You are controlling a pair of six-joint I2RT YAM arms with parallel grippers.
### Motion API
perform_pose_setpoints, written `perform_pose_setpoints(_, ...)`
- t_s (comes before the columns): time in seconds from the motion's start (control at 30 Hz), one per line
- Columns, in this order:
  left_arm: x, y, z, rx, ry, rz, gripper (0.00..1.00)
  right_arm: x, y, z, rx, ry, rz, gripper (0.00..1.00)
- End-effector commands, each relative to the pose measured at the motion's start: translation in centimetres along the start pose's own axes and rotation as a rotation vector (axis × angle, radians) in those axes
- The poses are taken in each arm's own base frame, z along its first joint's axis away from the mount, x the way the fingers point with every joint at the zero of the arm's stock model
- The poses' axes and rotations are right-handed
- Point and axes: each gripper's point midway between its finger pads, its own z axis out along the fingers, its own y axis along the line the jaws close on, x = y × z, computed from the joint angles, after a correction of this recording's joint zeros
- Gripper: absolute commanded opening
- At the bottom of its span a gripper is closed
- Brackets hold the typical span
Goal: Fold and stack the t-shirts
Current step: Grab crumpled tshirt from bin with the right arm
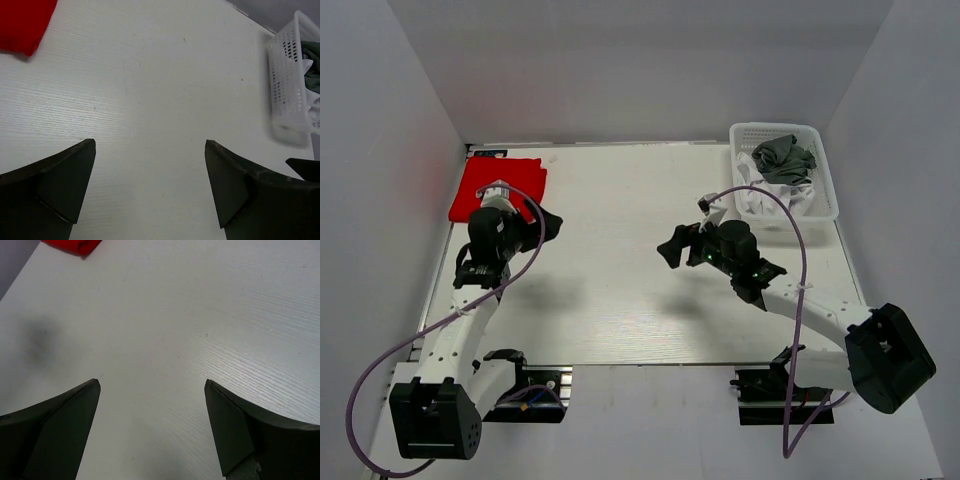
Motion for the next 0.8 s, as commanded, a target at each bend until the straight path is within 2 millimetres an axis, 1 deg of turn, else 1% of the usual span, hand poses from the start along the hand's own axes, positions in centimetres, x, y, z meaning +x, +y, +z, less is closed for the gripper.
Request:
perform_pose_setpoints(0.0,-0.7,-0.7,-0.8,0.035,-0.042,0.024,1.00,-2.4,0.4,-0.2,-0.003,-0.082,-0.001,0.90)
perform_pose_setpoints(0.07,-0.7,-0.7,-0.8,0.035,-0.042,0.024,1.00,-2.6,0.1,-0.2,0.021,-0.090,0.026,0.90)
perform_pose_setpoints(0.1,-0.6,-0.9,-0.8,0.044,-0.037,0.024,1.00,-3.1,0.3,-0.3,0.020,-0.100,0.036,0.90)
perform_pose_setpoints(0.13,-0.6,-0.8,-0.8,0.044,-0.037,0.034,1.00,-3.2,-0.3,-0.3,0.056,-0.105,0.052,0.90)
perform_pose_setpoints(0.2,-0.2,-0.6,-0.7,0.040,-0.029,0.032,1.00,-3.5,-0.6,-0.3,0.072,-0.114,0.066,0.90)
perform_pose_setpoints(0.23,-0.2,-0.6,-0.7,0.040,-0.029,0.032,1.00,-3.5,-1.3,-0.2,0.111,-0.112,0.096,0.90)
perform_pose_setpoints(0.27,-0.2,-0.6,-0.7,0.040,-0.029,0.032,1.00,-3.6,-1.5,0.1,0.131,-0.110,0.111,0.90)
perform_pose_setpoints(0.3,-0.2,-0.6,-0.7,0.040,-0.029,0.032,1.00,-3.4,-2.3,0.1,0.175,-0.098,0.117,0.90)
perform_pose_setpoints(0.33,-0.7,-0.9,-0.8,0.044,-0.038,0.034,1.00,-3.9,-2.8,0.5,0.217,-0.084,0.118,0.90)
perform_pose_setpoints(0.37,-0.7,-0.9,-0.8,0.045,-0.039,0.034,1.00,-4.3,-3.8,0.5,0.266,-0.084,0.137,0.90)
perform_pose_setpoints(0.4,-0.5,-0.6,-0.8,0.029,-0.035,0.031,1.00,-3.7,-6.5,-0.2,0.422,-0.070,0.145,0.90)
perform_pose_setpoints(0.43,-0.6,-0.2,-0.8,0.004,-0.039,0.015,1.00,-5.3,-7.7,-0.4,0.483,-0.098,0.181,0.90)
perform_pose_setpoints(0.47,-0.6,0.0,-0.8,-0.006,-0.044,0.015,1.00,-4.8,-8.6,-0.8,0.542,-0.055,0.175,0.90)
perform_pose_setpoints(0.5,-0.8,0.2,-0.8,-0.017,-0.050,0.005,1.00,-5.2,-10.0,-1.3,0.610,-0.070,0.173,0.90)
perform_pose_setpoints(0.53,-0.8,0.2,-0.8,-0.017,-0.050,0.005,1.00,-6.5,-11.3,-1.5,0.649,-0.098,0.187,0.90)
perform_pose_setpoints(0.57,-0.8,0.2,-0.8,-0.017,-0.050,0.005,1.00,-6.1,-12.3,-2.2,0.708,-0.059,0.184,0.90)
perform_pose_setpoints(0.6,-0.6,0.3,-0.7,-0.016,-0.051,0.006,1.00,-7.0,-12.8,-2.5,0.740,-0.087,0.211,0.90)
perform_pose_setpoints(0.63,-0.6,0.3,-0.7,-0.016,-0.051,0.006,1.00,-7.5,-15.0,-3.5,0.802,-0.100,0.240,0.90)
perform_pose_setpoints(0.67,-0.6,0.3,-0.7,-0.016,-0.051,0.006,1.00,-8.1,-15.7,-3.9,0.825,-0.112,0.254,0.90)
perform_pose_setpoints(0.7,-0.6,0.3,-0.7,-0.016,-0.051,0.006,1.00,-8.8,-17.1,-4.7,0.865,-0.141,0.288,0.90)
perform_pose_setpoints(0.73,-0.4,0.5,-0.5,-0.021,-0.042,0.003,1.00,-9.1,-17.8,-5.0,0.881,-0.156,0.303,0.90)
perform_pose_setpoints(0.77,-0.8,0.4,-0.5,-0.025,-0.055,0.005,1.00,-9.4,-19.9,-6.2,0.938,-0.174,0.330,0.90)
